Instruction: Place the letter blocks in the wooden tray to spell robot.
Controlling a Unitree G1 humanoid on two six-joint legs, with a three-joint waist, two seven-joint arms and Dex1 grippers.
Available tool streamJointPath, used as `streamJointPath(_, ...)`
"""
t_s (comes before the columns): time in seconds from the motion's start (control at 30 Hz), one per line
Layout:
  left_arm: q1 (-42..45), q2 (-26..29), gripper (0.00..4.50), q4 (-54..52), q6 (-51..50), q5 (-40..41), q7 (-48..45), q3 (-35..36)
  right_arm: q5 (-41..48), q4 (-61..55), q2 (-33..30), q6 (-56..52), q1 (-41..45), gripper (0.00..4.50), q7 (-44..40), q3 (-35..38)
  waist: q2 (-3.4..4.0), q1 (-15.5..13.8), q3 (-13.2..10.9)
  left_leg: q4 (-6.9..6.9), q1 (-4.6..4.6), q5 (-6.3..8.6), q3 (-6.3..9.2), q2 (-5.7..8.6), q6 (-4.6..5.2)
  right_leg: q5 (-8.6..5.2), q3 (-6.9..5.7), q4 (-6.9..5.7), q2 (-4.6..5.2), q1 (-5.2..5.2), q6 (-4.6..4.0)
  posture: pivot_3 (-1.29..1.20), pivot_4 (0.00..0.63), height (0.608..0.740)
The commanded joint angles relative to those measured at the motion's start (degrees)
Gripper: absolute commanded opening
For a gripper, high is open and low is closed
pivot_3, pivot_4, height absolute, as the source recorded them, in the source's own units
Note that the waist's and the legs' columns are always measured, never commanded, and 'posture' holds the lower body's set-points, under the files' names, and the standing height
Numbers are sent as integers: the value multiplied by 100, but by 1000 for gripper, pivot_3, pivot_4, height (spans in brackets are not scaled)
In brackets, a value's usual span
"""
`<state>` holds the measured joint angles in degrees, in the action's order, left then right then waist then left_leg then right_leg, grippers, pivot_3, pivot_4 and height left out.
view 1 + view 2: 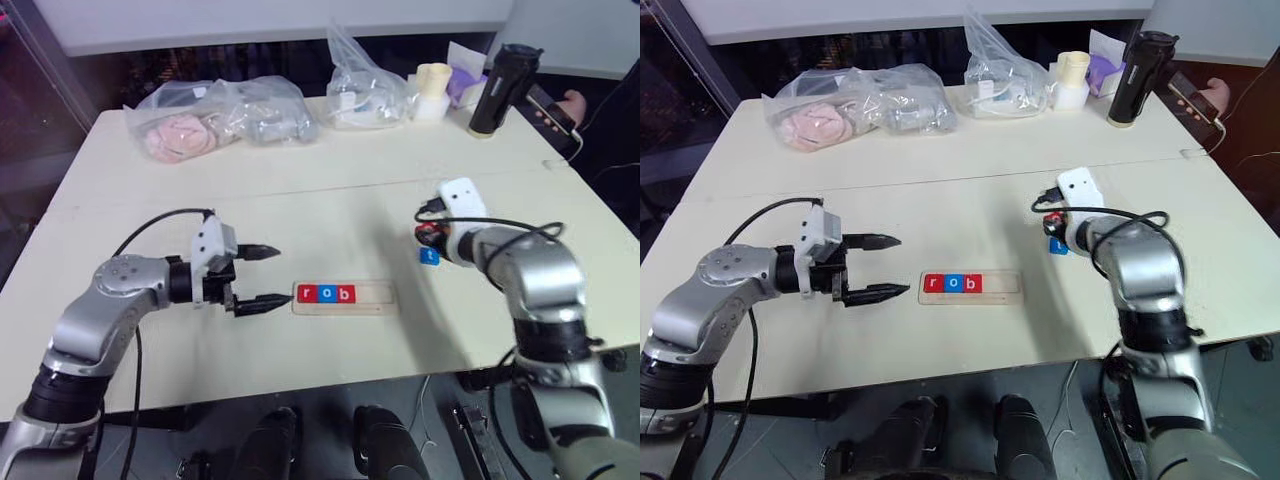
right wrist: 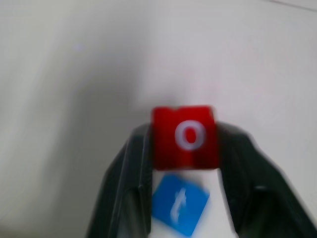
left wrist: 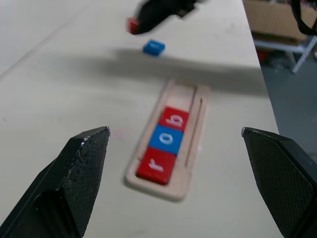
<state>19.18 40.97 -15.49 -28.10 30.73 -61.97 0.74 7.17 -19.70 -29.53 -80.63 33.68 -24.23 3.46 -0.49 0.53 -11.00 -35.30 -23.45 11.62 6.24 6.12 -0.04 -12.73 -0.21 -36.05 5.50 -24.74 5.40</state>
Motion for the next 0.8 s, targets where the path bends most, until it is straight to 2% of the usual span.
streamJointPath(0.03,205,-59,4500,80,154,257,-160,235,429,-1371,-147,-1063,-452,1167,-108,476,-1,6,1,0,0,0,0,0,0,0,0,0,0,0,0,0,150,740)
streamJointPath(0.1,267,-52,4500,148,201,317,-297,255,685,-1744,-92,-1187,-893,1167,-104,787,-5,2,3,-2,0,0,0,0,0,-1,-1,3,1,3,0,0,150,740)
streamJointPath(0.2,281,-27,4500,174,240,408,-441,295,1033,-1871,337,-1187,-1333,1167,146,1321,-4,21,3,-4,1,0,-2,0,0,-1,-1,8,3,7,1,0,150,740)
streamJointPath(0.5,364,-13,4500,158,129,767,-542,558,1505,-1906,426,-1187,-1795,1167,793,1333,-4,6,3,-6,1,-1,-4,0,1,-6,0,8,3,6,-8,0,150,740)
streamJointPath(0.7,252,-110,4500,126,134,903,-387,701,1680,-1849,-106,-1187,-1773,4254,734,1110,-6,5,3,-6,1,-1,-5,0,1,-8,0,10,4,7,-11,0,150,740)
streamJointPath(0.73,206,-91,4500,81,122,928,-420,702,1826,-1824,-352,-1187,-1696,4442,526,1092,-4,4,2,-6,1,-1,-4,-1,1,-8,-2,14,3,10,-11,0,150,740)
streamJointPath(0.8,142,-52,4500,18,108,962,-466,701,2122,-1839,-980,-1064,-1580,4442,-27,959,-5,7,1,-5,0,0,-6,1,2,-10,-1,17,5,10,-14,0,150,740)
